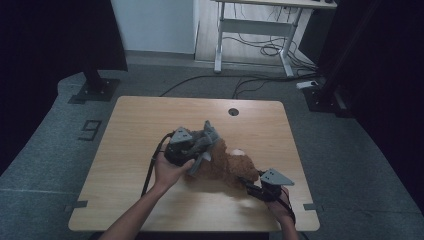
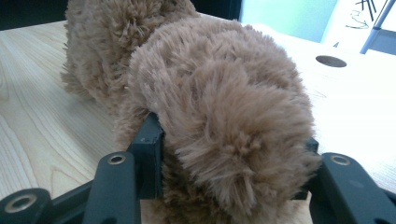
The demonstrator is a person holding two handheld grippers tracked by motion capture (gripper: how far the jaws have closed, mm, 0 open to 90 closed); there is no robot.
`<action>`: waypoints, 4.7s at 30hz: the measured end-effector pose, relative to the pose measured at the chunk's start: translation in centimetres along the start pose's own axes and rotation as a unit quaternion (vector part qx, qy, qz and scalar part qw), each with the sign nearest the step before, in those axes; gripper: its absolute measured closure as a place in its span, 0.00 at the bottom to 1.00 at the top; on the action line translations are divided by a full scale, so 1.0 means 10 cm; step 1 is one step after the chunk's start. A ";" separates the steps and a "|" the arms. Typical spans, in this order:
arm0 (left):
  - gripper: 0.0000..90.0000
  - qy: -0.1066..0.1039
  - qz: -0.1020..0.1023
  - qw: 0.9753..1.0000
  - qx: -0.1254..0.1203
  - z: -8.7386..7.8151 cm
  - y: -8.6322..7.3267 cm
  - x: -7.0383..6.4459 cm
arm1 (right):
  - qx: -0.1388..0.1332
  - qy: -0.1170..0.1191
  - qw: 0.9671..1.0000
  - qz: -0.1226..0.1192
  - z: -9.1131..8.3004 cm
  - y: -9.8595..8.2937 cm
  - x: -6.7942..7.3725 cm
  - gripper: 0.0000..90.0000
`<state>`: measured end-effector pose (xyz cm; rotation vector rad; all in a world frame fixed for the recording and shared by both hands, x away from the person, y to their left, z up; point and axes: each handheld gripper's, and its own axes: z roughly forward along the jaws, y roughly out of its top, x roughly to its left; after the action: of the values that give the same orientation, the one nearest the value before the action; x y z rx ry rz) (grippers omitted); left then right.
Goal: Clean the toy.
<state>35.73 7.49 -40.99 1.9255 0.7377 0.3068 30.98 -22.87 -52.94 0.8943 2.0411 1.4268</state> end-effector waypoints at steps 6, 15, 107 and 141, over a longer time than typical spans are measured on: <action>0.85 -0.043 0.035 0.998 0.022 0.37 0.12 -0.47 | 0.001 0.001 1.000 0.004 0.00 0.01 -0.01 0.51; 0.84 -0.043 0.032 0.998 0.045 0.70 0.06 -0.50 | 0.002 0.001 1.000 0.006 0.01 0.00 -0.02 0.51; 0.84 0.003 -0.099 0.994 0.044 -0.35 -1.06 0.47 | 0.124 0.053 0.983 0.122 0.10 0.18 0.11 0.23; 0.84 -0.057 -0.003 0.996 0.068 0.52 -0.36 -0.42 | 0.055 0.015 0.995 0.085 0.23 0.07 0.07 0.24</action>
<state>33.84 2.19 -46.08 2.0493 0.7048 0.1447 32.29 -20.70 -53.06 1.1222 2.1259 1.4323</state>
